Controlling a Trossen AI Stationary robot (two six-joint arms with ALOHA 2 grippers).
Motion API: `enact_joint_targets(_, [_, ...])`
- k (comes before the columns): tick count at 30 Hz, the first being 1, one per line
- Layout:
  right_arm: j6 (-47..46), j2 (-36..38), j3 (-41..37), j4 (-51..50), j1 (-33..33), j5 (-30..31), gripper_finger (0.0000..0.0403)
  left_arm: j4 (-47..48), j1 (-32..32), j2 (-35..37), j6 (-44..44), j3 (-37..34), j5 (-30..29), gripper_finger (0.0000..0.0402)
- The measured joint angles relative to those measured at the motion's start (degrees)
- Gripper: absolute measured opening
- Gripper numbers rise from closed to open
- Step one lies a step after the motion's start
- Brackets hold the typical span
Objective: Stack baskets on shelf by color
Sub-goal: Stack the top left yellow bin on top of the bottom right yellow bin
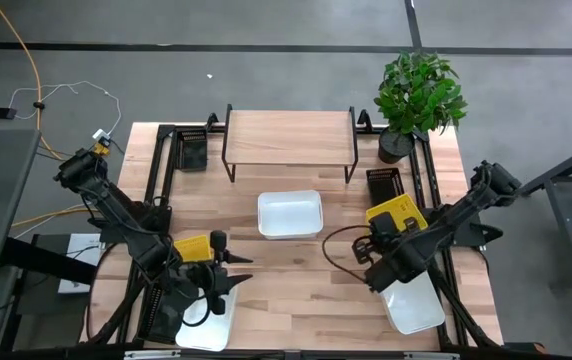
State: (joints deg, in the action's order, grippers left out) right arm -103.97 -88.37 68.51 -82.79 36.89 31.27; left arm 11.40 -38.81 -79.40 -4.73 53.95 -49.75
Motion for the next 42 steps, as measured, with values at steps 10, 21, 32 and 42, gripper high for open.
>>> enact_joint_targets(10, [-8.6,-2.0,0.0,-4.4,3.9,-0.4,0.0,0.2,-0.3,0.0,-1.7,0.0,-0.2,0.0151])
enact_joint_targets(21, [-8.2,-2.0,-3.8,-2.3,1.7,-4.3,0.0,-0.1,-0.3,0.0,-5.0,0.0,-0.1,0.0151])
enact_joint_targets(32, [-9.2,-0.5,-15.1,11.2,0.2,-3.7,0.0,-0.1,-0.3,0.0,-5.6,0.0,0.3,0.0151])
enact_joint_targets(42, [-8.1,-0.5,-16.5,17.2,0.2,-2.8,0.0,-0.5,-0.2,0.0,-5.2,0.0,0.3,0.0151])
